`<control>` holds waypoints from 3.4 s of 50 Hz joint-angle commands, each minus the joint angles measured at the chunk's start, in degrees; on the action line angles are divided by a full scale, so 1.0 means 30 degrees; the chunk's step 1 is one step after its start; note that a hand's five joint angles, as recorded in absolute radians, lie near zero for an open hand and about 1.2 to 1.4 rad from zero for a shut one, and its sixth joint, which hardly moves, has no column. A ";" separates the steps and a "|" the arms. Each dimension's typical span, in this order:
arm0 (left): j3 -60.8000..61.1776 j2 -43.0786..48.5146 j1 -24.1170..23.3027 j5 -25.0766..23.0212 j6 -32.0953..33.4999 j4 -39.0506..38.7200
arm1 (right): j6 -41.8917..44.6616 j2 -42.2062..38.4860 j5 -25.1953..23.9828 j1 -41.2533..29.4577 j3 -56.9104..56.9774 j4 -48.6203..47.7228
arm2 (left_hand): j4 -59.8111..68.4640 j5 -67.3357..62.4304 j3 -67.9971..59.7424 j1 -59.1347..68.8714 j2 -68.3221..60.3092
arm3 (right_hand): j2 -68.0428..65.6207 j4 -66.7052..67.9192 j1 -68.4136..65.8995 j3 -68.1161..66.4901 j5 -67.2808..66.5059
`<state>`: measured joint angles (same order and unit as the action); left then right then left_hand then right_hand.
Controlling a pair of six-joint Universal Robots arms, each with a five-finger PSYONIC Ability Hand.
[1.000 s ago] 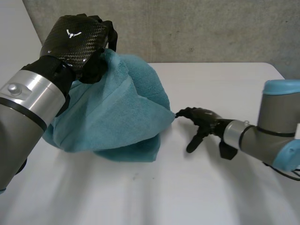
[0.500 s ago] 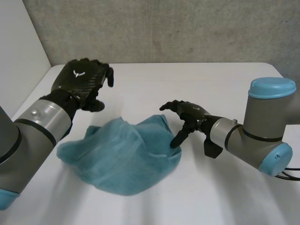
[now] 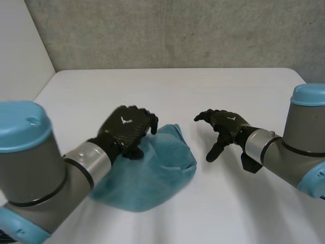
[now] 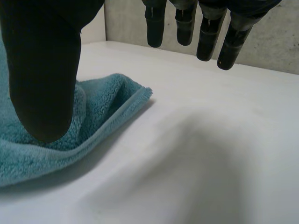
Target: Fold the laundry
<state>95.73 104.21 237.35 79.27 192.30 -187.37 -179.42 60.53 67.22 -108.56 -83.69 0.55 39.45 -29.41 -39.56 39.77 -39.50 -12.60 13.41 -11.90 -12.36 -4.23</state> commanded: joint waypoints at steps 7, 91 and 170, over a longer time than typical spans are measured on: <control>-0.0943 0.2294 -0.0074 0.0412 0.1904 -0.0120 | 0.0773 0.0067 0.0035 0.0709 -0.0783 -0.0007 | 0.6268 -0.6281 -0.6232 0.6161 -0.6253 | -0.0450 0.0181 -0.0685 -0.0529 0.0091; 0.0287 -0.9483 0.1038 0.1351 0.2375 -0.1233 | -0.8982 -0.6730 -0.1430 -0.3949 0.7918 -0.2614 | 1.3516 -1.3529 -1.3480 1.3409 -1.3501 | -0.0562 0.0293 -0.0797 -0.0641 -0.0021; 0.6733 -0.5089 0.3383 0.2288 0.0441 -0.4749 | 1.1397 0.4118 0.0800 -0.0902 0.1173 0.2102 | 1.3516 -1.3529 -1.3480 1.3409 -1.3501 | -0.0226 -0.0043 -0.0461 -0.0305 0.0315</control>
<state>113.60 91.52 247.58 86.14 193.60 -201.73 -156.89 76.88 72.72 -111.03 -86.22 5.93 69.75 -59.21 -69.71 68.04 -69.82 -17.72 16.80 -15.30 -17.21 -7.13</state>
